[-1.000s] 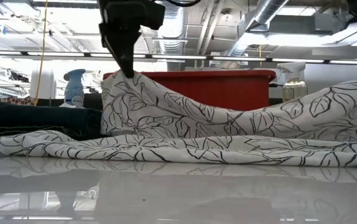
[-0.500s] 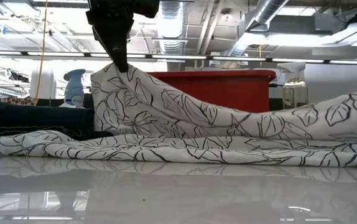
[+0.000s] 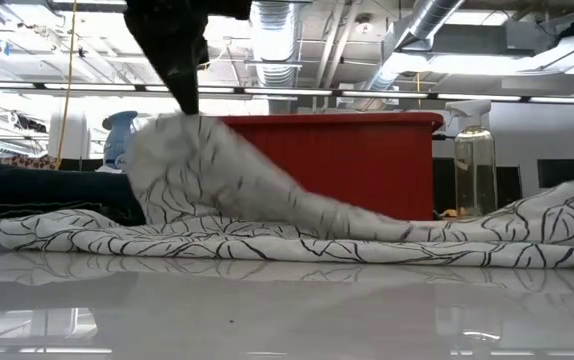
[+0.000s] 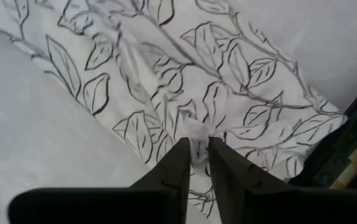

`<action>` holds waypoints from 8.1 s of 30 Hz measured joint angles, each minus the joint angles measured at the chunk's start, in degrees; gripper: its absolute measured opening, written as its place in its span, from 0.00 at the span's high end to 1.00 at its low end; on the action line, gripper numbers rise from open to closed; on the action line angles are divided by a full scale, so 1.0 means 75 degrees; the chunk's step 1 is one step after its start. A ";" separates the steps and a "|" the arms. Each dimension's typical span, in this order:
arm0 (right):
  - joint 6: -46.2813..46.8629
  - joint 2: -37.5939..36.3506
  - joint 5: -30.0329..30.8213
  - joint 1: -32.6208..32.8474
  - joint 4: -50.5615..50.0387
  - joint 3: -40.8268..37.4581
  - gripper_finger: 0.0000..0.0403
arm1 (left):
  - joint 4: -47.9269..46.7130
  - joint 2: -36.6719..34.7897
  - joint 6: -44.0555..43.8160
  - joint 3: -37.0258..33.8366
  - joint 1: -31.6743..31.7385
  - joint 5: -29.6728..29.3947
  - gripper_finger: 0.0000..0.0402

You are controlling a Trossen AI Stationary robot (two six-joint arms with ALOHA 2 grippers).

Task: Fold Laundry from Bin
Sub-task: Fold the white patterned shirt

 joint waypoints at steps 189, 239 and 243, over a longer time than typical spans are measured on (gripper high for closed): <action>-1.0054 0.0664 -0.3716 -0.6696 1.1966 -0.0035 0.70 | 0.6489 -0.6033 0.1223 -0.3316 -0.0939 -0.1669 0.88; -0.6799 0.2297 -0.2785 -0.1613 0.1921 -0.0047 0.53 | 0.9812 -0.5951 -0.2416 -0.6830 0.0402 0.0174 0.61; -0.6702 0.2274 -0.2793 -0.1475 0.1801 -0.0047 0.54 | 0.9812 -0.5951 -0.2460 -0.6830 0.0402 0.0174 0.61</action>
